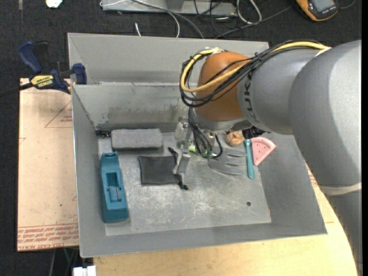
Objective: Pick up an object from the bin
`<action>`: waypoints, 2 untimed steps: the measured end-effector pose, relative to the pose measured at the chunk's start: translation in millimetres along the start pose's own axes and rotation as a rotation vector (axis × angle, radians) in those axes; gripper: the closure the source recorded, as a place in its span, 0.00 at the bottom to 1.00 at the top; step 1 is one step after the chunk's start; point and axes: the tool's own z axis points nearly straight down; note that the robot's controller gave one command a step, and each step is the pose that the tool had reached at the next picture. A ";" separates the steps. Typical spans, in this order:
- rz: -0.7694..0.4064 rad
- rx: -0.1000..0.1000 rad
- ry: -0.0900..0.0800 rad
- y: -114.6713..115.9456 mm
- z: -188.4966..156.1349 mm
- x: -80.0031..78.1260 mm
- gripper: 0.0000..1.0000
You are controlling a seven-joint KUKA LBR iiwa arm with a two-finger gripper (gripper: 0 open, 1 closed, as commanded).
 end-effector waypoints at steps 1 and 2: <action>0.020 -0.001 0.002 12.2 14.2 -17.8 0.00; -0.091 -0.006 -0.001 33.5 19.9 -2.9 1.00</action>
Offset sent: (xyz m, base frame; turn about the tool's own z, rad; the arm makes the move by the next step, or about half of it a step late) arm 0.0090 0.0311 -0.0208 -0.0923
